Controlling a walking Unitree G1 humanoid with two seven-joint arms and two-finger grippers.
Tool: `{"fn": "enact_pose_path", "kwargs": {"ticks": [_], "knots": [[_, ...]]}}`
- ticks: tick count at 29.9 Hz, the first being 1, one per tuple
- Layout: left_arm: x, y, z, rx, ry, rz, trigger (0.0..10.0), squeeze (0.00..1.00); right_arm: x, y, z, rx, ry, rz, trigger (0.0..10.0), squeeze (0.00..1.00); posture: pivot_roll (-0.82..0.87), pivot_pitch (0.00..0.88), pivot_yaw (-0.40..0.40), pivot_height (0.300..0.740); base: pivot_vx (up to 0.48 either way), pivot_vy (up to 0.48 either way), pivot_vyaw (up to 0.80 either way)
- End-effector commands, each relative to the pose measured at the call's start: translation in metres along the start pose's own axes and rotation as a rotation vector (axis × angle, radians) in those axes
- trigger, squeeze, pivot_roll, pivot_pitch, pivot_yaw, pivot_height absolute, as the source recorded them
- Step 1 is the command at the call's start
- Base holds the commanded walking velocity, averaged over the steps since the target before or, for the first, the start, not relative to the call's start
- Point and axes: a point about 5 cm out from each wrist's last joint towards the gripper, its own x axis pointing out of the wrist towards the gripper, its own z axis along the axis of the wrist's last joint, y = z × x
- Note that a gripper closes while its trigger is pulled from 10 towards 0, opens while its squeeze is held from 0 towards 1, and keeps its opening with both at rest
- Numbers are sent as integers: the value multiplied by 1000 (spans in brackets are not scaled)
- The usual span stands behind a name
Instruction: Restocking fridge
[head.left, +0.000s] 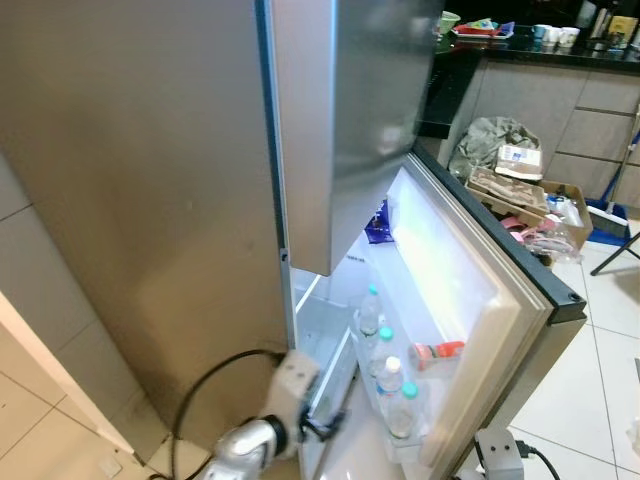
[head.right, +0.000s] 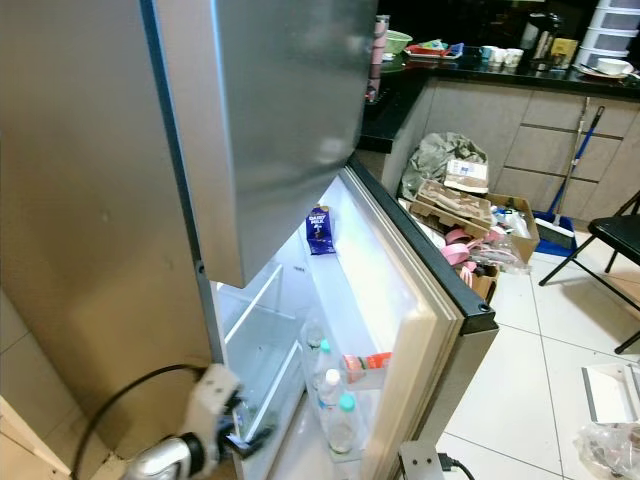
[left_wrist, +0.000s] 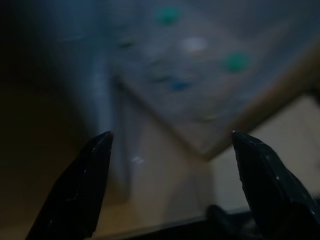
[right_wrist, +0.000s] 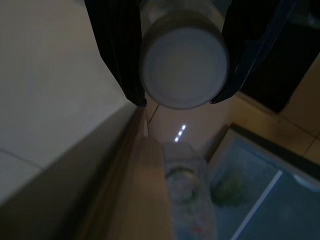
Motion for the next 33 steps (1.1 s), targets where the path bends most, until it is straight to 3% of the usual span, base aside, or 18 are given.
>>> {"fn": "enact_pose_path", "kwargs": {"ticks": [1, 6, 9, 14, 17, 22, 26, 30, 31, 32, 33], "knots": [[-7, 8, -11, -50, 22, 93, 10000, 0, 2, -11, 18, -18, -77, -36, 10000, 0, -94, 106, -9, 740, 0, 0, 0], [-9, 7, -14, -56, 15, 106, 10000, 0, 2, -24, 33, -105, -121, -98, 10000, 0, -92, 100, -8, 740, 0, 0, 0], [-7, 3, -15, -61, -5, 133, 10000, 0, -3, -56, 59, -174, -192, -247, 10000, 0, -92, 87, -16, 740, 0, 0, 0], [-6, 1, -15, -61, -10, 146, 10000, 0, -7, -72, 68, -177, -207, -309, 10000, 0, -91, 83, -18, 740, 0, 0, 0], [-4, -3, -16, -60, -9, 137, 10000, 0, -17, -99, 77, -170, -213, -463, 10000, 0, -89, 78, -22, 740, 0, 0, 0], [-6, -7, -19, -57, -9, 116, 10000, 0, -27, -116, 75, -154, -200, -577, 10000, 0, -90, 75, -28, 740, 0, 0, 0], [-9, -11, -29, -44, 31, 90, 10000, 0, -17, -88, 49, -139, -129, -403, 10000, 0, -89, 77, -29, 740, 0, 0, 0], [-19, -7, -52, 35, 160, 113, 10000, 0, -7, -53, 20, -52, -7, -218, 10000, 0, -90, 78, -20, 740, 0, 0, 0], [-19, -7, -52, 35, 160, 113, 10000, 0, -7, -53, 20, -52, -7, -218, 10000, 0, -90, 78, -20, 740, 0, 0, 0], [-31, 9, -65, 17, 232, 269, 10000, 0, -5, -33, 3, -65, 60, -142, 10000, 0, -87, 77, -15, 740, 0, 0, 0], [-38, 16, -70, -5, 250, 345, 10000, 0, -5, -25, -5, -77, 97, -113, 10000, 0, -84, 76, -14, 740, 0, 0, 0]]}}
